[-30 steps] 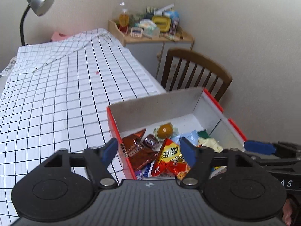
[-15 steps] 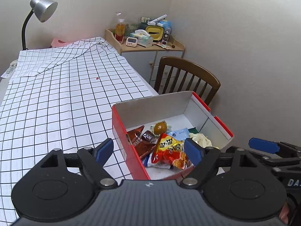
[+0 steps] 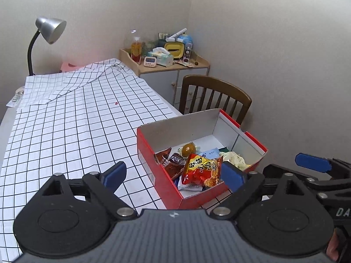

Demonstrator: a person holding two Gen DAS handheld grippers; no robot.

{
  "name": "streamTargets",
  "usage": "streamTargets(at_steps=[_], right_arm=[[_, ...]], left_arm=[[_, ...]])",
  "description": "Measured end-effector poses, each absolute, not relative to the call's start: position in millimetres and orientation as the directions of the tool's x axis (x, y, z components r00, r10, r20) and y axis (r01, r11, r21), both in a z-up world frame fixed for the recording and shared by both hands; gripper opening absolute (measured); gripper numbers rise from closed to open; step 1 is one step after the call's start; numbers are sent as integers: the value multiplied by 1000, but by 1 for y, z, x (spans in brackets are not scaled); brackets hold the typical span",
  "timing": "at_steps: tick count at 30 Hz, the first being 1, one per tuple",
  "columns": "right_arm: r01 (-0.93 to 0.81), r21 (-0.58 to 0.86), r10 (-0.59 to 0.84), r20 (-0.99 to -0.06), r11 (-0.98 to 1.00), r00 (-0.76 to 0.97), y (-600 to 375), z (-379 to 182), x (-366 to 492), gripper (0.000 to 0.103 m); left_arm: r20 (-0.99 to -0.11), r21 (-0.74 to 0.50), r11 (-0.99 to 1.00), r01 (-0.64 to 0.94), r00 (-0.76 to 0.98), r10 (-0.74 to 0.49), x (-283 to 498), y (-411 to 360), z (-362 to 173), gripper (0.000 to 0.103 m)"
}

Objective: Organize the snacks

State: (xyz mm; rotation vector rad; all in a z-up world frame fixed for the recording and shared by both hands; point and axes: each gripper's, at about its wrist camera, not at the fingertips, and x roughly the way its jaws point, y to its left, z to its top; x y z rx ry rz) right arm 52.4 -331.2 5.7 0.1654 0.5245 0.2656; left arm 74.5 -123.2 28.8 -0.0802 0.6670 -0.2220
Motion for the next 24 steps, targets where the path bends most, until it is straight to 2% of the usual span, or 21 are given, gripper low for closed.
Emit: streamTargets(at_steps=[16,24], right_arm=[[-112,244,217,-464,963,859,-331,-7,24,103],[-87,242,193,-457,966,868,-329,-7,19,103]], left_arm=[[-642,-178,975,130,736,-215,56,-112,21,93],[-634,-151,982,116,750,-186,45,-116,20,93]])
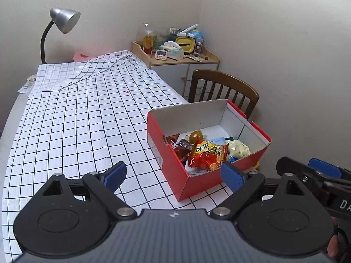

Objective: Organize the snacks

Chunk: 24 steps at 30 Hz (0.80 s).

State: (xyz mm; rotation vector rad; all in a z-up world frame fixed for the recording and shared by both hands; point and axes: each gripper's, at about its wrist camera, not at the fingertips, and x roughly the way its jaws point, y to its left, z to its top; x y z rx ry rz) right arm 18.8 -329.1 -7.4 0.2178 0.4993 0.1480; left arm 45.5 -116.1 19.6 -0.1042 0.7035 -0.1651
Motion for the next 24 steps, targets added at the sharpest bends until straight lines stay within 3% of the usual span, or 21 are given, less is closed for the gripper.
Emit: streamTargets(at_steps=[24], right_arm=[[-101,194,183,-473,976,862,-322,-6,24,103]], left_arm=[[-660,-162,980,113,726,-193,53,-116,19,93]])
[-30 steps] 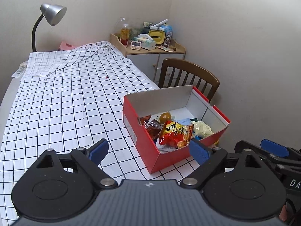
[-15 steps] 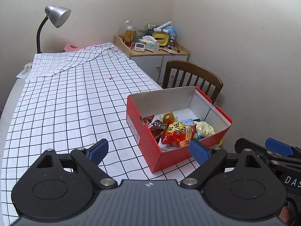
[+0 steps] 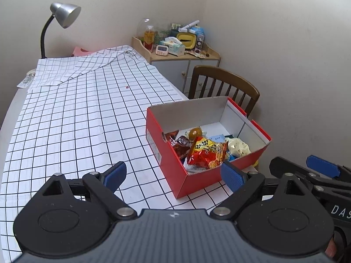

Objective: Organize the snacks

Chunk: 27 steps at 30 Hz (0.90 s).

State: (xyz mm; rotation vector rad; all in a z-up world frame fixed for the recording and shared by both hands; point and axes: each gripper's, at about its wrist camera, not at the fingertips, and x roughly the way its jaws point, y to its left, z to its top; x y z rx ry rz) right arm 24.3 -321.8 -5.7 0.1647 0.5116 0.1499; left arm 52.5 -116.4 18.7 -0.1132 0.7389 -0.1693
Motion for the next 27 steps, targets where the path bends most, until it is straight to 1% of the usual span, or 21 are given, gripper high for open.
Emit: streamTargets(at_steps=[12,18,27], right_arm=[[-104,195,187,-473,975,861,-323,-5,27,103],[-108,189,187,-470,976,863,-322,-5,27,103],[-110,188,188,-473,976,861,-321,-6,28,103]], left_arm=[[-639,-189,973,132,736,-224,54,-117,20,93],[-629,-180,976,124,748,-211,52,-117,22,93],[-637,-182,977,113,743,-205,53,-114,19,93]])
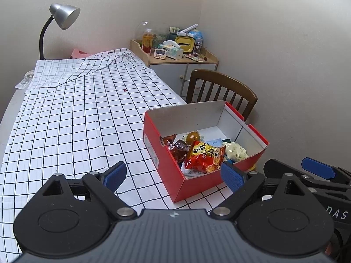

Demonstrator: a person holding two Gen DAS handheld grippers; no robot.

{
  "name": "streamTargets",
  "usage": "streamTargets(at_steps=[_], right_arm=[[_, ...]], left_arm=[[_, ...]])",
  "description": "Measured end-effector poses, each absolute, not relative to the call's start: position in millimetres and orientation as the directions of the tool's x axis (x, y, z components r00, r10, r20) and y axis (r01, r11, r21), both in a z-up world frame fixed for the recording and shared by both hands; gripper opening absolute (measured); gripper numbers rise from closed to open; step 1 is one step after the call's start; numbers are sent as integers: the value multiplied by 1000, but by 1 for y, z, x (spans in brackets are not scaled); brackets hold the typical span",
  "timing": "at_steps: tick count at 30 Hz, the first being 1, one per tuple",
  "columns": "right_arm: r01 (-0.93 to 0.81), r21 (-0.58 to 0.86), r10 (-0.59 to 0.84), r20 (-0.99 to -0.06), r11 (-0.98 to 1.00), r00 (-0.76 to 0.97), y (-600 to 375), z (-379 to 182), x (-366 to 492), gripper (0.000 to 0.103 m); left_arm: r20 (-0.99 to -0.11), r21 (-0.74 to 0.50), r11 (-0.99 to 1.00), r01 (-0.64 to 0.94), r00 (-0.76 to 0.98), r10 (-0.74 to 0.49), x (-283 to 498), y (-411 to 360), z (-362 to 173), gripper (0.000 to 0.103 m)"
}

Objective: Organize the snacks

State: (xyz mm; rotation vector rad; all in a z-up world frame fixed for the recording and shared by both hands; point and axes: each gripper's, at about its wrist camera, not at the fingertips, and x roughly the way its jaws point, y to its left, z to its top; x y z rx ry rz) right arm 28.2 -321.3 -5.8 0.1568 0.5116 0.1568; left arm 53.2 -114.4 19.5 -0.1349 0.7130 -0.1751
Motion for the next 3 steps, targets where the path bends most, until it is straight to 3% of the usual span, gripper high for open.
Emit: streamTargets(at_steps=[3], right_arm=[[-114,188,192,-476,975,858,-320,-6,29,103]], left_arm=[[-641,-180,978,106,741,-199,53,-113,18,93]])
